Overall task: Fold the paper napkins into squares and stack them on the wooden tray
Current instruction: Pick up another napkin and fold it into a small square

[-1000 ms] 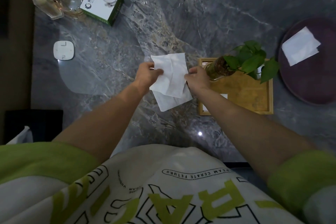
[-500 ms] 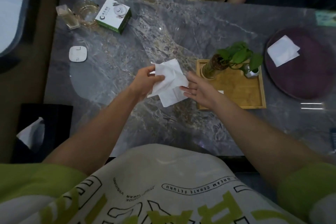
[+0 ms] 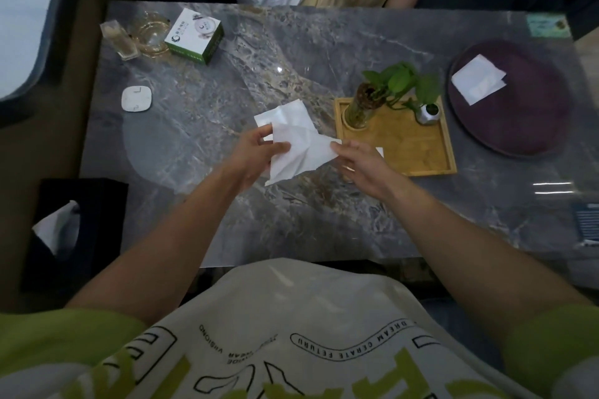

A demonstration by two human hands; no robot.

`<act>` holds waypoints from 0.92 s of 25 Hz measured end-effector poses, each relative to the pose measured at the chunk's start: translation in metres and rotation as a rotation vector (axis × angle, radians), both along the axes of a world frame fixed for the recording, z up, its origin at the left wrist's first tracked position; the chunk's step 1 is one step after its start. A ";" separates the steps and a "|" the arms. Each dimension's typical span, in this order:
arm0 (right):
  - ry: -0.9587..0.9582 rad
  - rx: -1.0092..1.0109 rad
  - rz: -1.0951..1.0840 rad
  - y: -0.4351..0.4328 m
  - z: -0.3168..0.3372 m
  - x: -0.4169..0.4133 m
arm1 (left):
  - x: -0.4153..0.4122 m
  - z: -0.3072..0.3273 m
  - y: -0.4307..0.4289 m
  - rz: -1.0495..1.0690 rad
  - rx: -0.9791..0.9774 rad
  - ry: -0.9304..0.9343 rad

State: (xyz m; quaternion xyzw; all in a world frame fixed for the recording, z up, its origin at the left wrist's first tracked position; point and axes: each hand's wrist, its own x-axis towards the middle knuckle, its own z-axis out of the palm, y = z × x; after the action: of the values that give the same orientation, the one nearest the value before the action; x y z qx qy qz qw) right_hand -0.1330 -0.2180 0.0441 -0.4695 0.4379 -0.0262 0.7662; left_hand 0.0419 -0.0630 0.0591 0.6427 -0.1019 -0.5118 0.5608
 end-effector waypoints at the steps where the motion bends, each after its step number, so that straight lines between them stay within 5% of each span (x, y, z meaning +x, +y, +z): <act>1: -0.025 -0.002 0.001 -0.002 0.001 -0.004 | -0.007 0.002 0.000 0.005 -0.002 0.007; 14: -0.071 -0.150 0.036 -0.048 0.035 -0.053 | -0.068 0.020 -0.027 0.041 -0.076 -0.013; 23: -0.162 -0.077 0.010 -0.059 0.045 -0.073 | -0.066 0.024 -0.040 0.012 -0.080 -0.053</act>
State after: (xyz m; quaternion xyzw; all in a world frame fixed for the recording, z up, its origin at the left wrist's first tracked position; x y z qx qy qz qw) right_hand -0.2061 -0.2772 0.0894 -0.4974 0.3707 -0.0770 0.7805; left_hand -0.0241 -0.1034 0.0830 0.6337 -0.1334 -0.4866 0.5864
